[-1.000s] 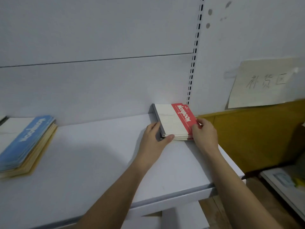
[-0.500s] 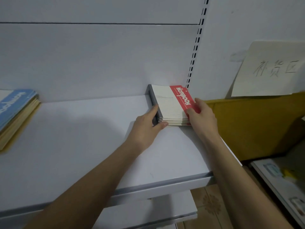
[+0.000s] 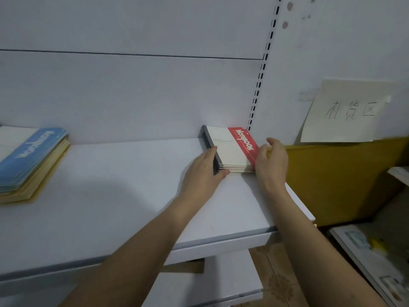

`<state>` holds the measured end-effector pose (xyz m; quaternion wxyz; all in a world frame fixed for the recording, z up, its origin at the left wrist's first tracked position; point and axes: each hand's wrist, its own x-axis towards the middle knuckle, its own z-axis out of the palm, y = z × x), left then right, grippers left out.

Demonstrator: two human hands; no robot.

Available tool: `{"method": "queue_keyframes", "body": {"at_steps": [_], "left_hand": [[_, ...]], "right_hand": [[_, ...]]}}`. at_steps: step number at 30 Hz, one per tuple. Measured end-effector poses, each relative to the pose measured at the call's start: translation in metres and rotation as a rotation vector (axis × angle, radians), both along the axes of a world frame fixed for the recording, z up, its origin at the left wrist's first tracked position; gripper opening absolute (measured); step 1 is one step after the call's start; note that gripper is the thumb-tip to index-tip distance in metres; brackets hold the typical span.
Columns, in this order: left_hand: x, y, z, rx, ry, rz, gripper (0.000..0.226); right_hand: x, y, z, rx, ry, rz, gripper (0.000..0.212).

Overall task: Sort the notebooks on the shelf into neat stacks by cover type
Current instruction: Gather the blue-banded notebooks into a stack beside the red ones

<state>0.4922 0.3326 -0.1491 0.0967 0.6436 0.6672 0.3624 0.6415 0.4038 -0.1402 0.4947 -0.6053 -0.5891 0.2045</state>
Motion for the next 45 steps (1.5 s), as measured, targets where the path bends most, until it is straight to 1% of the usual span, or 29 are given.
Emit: {"method": "queue_keyframes", "body": {"at_steps": [2,3,6,8,11,14,17,19,23,25,27,30,32,36,37,39,41,42,43,45], "left_hand": [[-0.003,-0.011,0.007,0.0,0.07,0.017,0.064],[-0.008,-0.018,0.011,0.0,0.1,0.032,0.061],[-0.046,-0.04,0.029,-0.011,0.168,0.091,0.056],[-0.086,-0.058,0.044,-0.006,0.235,0.148,0.053],[-0.155,-0.095,0.068,-0.027,0.329,0.257,0.049],[-0.226,-0.138,0.083,-0.089,0.368,0.379,0.047],[-0.294,-0.186,0.09,-0.162,0.415,0.507,0.046],[-0.331,-0.214,0.093,-0.191,0.428,0.571,0.046],[-0.384,-0.252,0.094,-0.228,0.423,0.648,0.045],[-0.401,-0.263,0.093,-0.254,0.421,0.645,0.047],[-0.415,-0.269,0.093,-0.249,0.433,0.623,0.048],[-0.429,-0.276,0.091,-0.218,0.402,0.569,0.045],[-0.438,-0.281,0.087,-0.163,0.375,0.522,0.039],[-0.448,-0.285,0.084,0.058,0.241,0.436,0.025],[-0.447,-0.284,0.085,0.105,0.23,0.421,0.023],[-0.44,-0.282,0.091,0.149,0.211,0.411,0.023],[-0.428,-0.277,0.098,0.113,0.107,0.401,0.029],[-0.422,-0.275,0.103,0.057,-0.025,0.379,0.033],[-0.419,-0.272,0.107,-0.03,-0.236,0.334,0.037],[-0.415,-0.267,0.115,-0.244,-0.816,0.182,0.055]], "right_hand": [[-0.004,-0.012,0.008,0.094,-0.104,-0.057,0.039],[-0.008,-0.018,0.011,0.14,-0.127,-0.041,0.038],[-0.035,-0.035,0.025,0.268,-0.133,0.158,0.032],[-0.069,-0.05,0.04,0.246,-0.186,0.341,0.031],[-0.134,-0.084,0.054,0.13,-0.299,0.607,0.028],[-0.201,-0.12,0.051,0.067,-0.387,0.79,0.029],[-0.266,-0.153,0.047,0.086,-0.48,0.913,0.033],[-0.308,-0.175,0.049,0.14,-0.527,0.933,0.039],[-0.384,-0.208,0.058,0.232,-0.654,0.923,0.063],[-0.412,-0.216,0.058,0.211,-0.772,0.925,0.075],[-0.433,-0.218,0.055,0.13,-0.88,0.915,0.083],[-0.449,-0.221,0.047,0.07,-0.987,0.877,0.086],[-0.447,-0.228,0.039,0.112,-1.009,0.855,0.085],[-0.415,-0.254,0.024,0.324,-0.993,0.755,0.077],[-0.408,-0.259,0.023,0.349,-0.99,0.734,0.069],[-0.4,-0.262,0.025,0.33,-0.947,0.745,0.048],[-0.399,-0.264,0.036,0.218,-0.824,0.756,0.041],[-0.4,-0.265,0.045,0.157,-0.72,0.747,0.039],[-0.401,-0.266,0.052,0.121,-0.598,0.731,0.037],[-0.403,-0.271,0.065,0.147,-0.408,0.722,0.033]]}}
